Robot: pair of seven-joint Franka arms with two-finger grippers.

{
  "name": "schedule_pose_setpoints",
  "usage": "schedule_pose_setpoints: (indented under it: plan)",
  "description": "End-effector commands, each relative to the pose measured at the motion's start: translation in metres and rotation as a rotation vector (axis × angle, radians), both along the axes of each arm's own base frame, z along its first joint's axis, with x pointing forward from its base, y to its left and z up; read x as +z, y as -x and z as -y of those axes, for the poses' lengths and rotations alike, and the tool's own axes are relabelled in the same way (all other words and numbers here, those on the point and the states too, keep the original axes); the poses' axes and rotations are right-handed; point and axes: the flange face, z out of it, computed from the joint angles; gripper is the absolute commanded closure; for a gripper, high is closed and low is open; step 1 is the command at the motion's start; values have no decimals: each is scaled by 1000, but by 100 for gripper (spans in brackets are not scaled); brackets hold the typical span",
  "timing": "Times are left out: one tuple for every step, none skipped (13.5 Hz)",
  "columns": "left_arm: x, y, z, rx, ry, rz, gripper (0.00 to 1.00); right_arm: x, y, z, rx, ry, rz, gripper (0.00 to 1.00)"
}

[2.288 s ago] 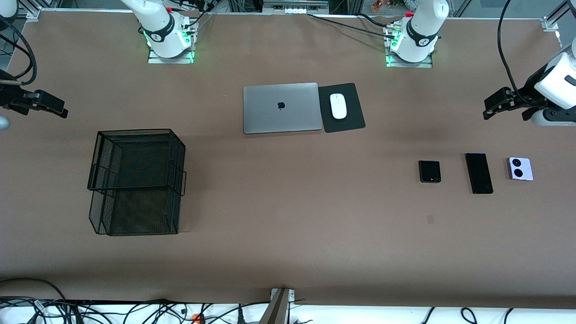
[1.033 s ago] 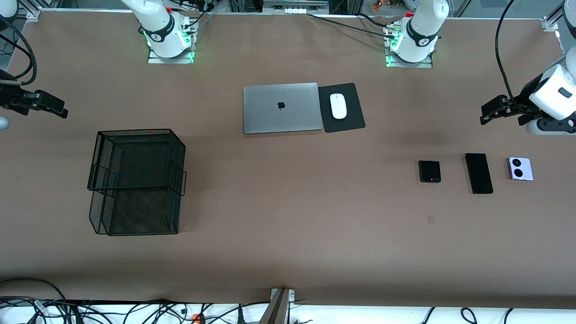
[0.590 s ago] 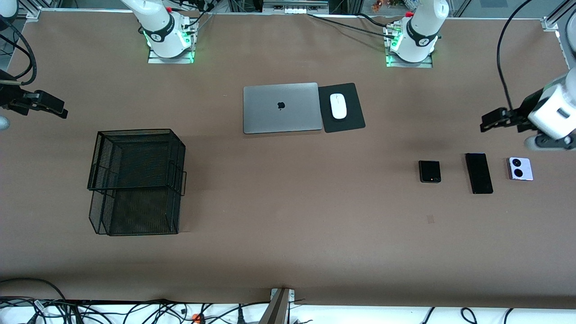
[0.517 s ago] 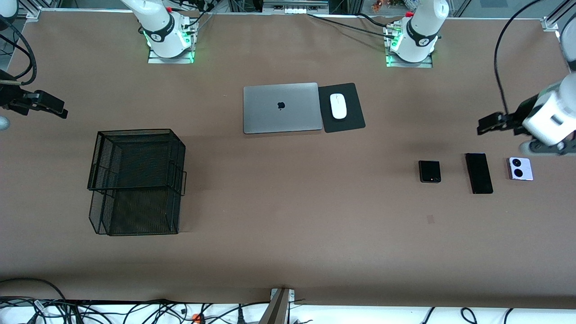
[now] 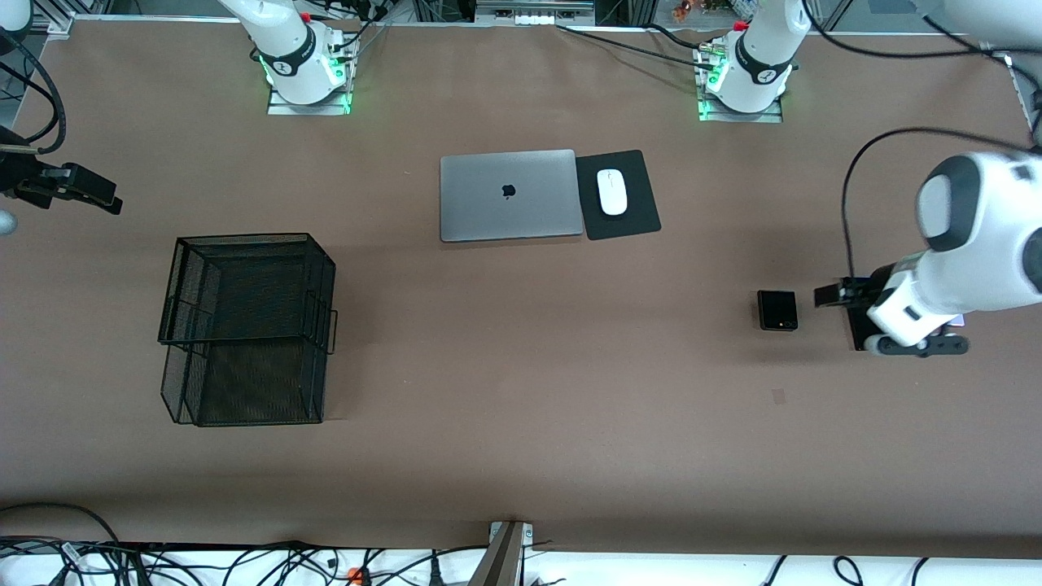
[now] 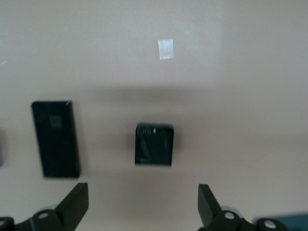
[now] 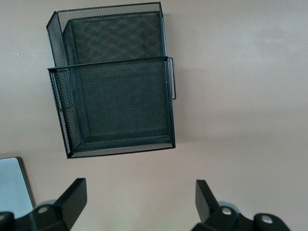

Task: Place phones with both arms
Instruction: 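Lower and close the left gripper on the black flip phone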

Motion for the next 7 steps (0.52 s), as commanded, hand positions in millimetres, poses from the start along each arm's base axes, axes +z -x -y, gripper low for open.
schedule_pose_setpoints:
  plan:
    - [-40,23,3,-25,-1,64,0,7,1,-1,-8,-1,12,0]
    - [-56,31,3,-26,-1,75,0,7,1,0,-10,-1,12,0]
    - [-69,36,3,-25,-2,96,0,7,1,0,-10,-1,15,0]
    - [-85,40,4,-25,-1,110,0,7,0,-1,-8,-1,16,0]
    - [-100,43,4,-25,-1,121,0,7,0,-1,-8,-1,16,0]
    - [-113,43,3,-23,0,131,0,7,0,0,-10,-1,16,0]
    - [-121,43,5,-26,0,133,0,7,0,-1,-8,-1,16,0]
